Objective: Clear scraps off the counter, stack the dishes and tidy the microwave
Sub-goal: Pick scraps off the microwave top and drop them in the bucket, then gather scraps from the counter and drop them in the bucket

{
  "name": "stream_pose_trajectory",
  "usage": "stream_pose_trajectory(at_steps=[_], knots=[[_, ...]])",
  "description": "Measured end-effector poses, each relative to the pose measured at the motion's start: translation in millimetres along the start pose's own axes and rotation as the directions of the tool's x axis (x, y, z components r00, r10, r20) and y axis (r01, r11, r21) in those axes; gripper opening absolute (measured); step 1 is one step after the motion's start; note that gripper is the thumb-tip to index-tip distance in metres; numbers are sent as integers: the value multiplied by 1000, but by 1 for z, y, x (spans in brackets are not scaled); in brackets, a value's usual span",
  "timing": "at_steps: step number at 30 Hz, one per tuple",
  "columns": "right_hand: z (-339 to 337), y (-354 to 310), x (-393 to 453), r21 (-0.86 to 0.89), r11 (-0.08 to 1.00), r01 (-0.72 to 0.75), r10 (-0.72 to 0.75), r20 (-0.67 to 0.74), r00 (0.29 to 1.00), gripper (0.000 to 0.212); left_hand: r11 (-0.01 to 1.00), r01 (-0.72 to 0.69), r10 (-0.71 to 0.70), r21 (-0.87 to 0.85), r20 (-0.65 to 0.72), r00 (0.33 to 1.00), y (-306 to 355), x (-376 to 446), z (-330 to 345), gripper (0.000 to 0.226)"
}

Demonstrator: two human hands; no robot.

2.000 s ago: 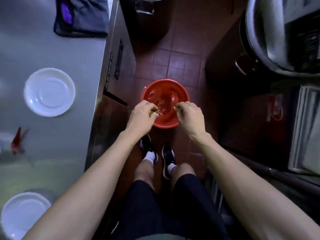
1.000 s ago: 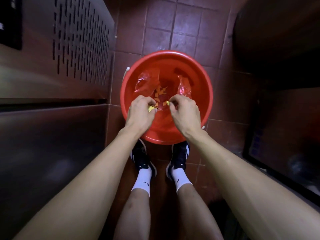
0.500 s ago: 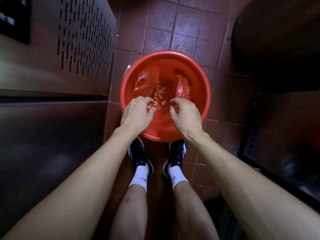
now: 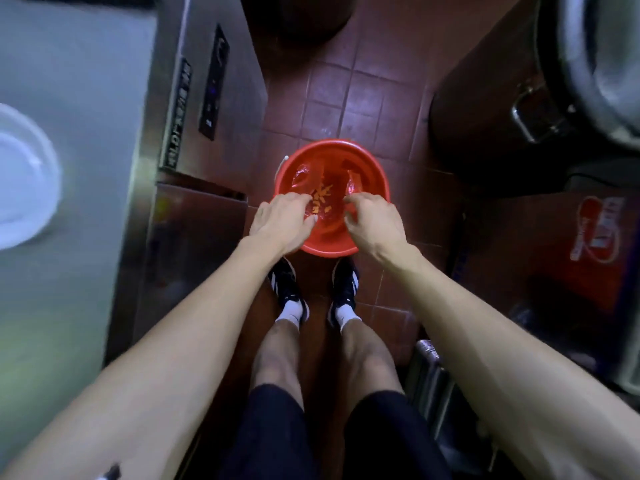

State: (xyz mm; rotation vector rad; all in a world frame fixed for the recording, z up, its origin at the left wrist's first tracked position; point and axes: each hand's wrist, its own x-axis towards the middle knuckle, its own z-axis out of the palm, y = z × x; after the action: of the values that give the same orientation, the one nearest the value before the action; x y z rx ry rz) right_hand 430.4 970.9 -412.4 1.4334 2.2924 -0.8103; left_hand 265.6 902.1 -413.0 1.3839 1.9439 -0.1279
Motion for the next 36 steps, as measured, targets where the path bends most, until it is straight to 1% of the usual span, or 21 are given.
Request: stream_pose_trajectory(at_steps=[4, 8, 12, 15, 17, 22, 25, 28, 30, 33, 36], knots=[[-48, -24, -34, -7, 998, 64, -64, -29, 998, 29, 999, 23, -26, -35, -88, 996, 11, -49, -49, 48], [-92, -46, -60, -55, 981, 188, -191, -51, 980, 30, 995, 69, -80, -67, -174, 982, 22, -100, -83, 49], [-134, -71, -83, -100, 941, 324, -335, -135, 932, 27, 987, 91, -128, -133, -300, 945, 36, -152, -106, 49], [-160, -96, -100, -116, 901, 418, -432, -155, 889, 30, 974, 137, -196, -181, -366, 910, 39, -189, -120, 52], [-173, -113, -112, -132, 866, 483, -499, -153, 853, 34, 961, 175, -253, -215, -420, 872, 37, -215, -127, 51], [-184, -160, -139, -211, 757, 618, -647, -114, 754, 24, 900, 297, -426, -318, -501, 754, 19, -282, -135, 47], [-177, -192, -155, -240, 686, 687, -718, -74, 692, 26, 858, 372, -509, -353, -500, 701, 3, -320, -133, 50], [-166, -226, -174, -220, 638, 738, -759, -19, 651, 36, 818, 430, -574, -383, -496, 651, -15, -361, -124, 53], [-157, -250, -188, -221, 589, 777, -793, 28, 609, 39, 786, 452, -617, -421, -495, 612, -28, -388, -116, 53], [-138, -286, -213, -244, 498, 832, -845, 77, 528, 39, 725, 461, -686, -511, -487, 540, -46, -429, -99, 53], [-115, -322, -241, -251, 420, 872, -884, 105, 456, 39, 665, 496, -746, -558, -492, 448, -67, -473, -78, 52]])
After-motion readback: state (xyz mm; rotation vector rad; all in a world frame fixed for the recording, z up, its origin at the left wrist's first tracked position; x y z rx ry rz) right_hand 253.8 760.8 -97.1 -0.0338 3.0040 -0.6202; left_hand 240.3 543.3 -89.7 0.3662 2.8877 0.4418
